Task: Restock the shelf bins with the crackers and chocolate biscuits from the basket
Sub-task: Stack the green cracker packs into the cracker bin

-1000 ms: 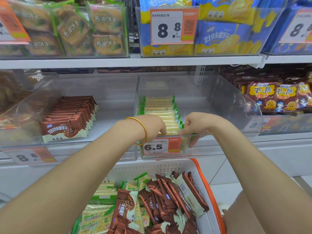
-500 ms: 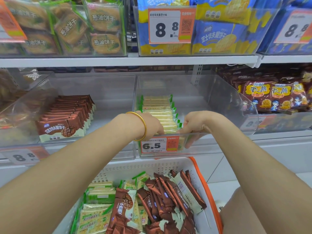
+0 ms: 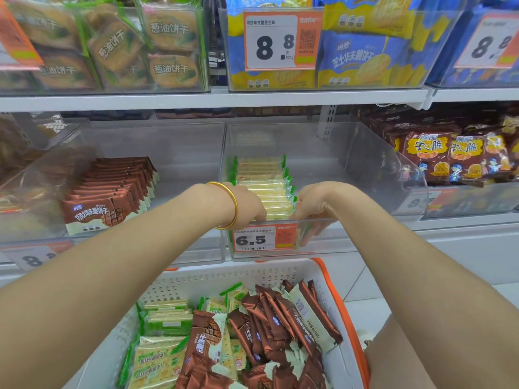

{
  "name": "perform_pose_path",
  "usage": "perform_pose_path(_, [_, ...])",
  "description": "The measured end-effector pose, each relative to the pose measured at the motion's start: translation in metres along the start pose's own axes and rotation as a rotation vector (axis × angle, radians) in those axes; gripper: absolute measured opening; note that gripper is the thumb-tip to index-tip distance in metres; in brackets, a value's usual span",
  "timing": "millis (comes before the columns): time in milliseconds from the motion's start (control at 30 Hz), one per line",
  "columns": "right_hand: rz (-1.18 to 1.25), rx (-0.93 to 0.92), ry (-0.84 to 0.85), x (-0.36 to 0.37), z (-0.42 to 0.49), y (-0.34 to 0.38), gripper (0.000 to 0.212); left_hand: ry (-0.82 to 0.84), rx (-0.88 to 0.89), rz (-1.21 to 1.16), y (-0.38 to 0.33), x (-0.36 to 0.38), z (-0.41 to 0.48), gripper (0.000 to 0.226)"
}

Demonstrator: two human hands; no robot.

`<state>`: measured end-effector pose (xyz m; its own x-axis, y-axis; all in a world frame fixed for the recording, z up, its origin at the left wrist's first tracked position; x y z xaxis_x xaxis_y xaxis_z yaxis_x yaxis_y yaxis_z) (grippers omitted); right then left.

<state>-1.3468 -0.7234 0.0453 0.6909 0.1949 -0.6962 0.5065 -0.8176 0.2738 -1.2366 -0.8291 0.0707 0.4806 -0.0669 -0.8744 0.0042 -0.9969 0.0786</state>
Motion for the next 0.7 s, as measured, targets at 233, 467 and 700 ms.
perform_pose_path(233, [0.002,0.009,0.006,-0.003,-0.003,-0.007,0.029,-0.13,0.03,-0.253,0.003,-0.003,-0.003,0.033])
perform_pose_path(467, [0.013,0.047,0.011,-0.001,0.002,0.003,0.019,0.001,-0.043,-0.149,-0.004,-0.008,-0.003,0.027])
perform_pose_path(700, [-0.037,0.085,0.018,0.0,-0.005,0.008,0.03,0.018,-0.059,-0.134,-0.009,-0.009,-0.003,0.021])
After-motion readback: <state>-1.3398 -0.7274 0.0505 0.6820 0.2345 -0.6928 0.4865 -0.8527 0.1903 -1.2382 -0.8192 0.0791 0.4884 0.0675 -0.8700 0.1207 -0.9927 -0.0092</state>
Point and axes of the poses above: each hand's wrist, its own z-axis towards the middle knuckle, its own x-axis out of the palm, y = z × x, the point moved 2 cm from there along z, towards the middle knuckle, and after that the axes turned 13 degrees about -z, right-handed, at the moved point
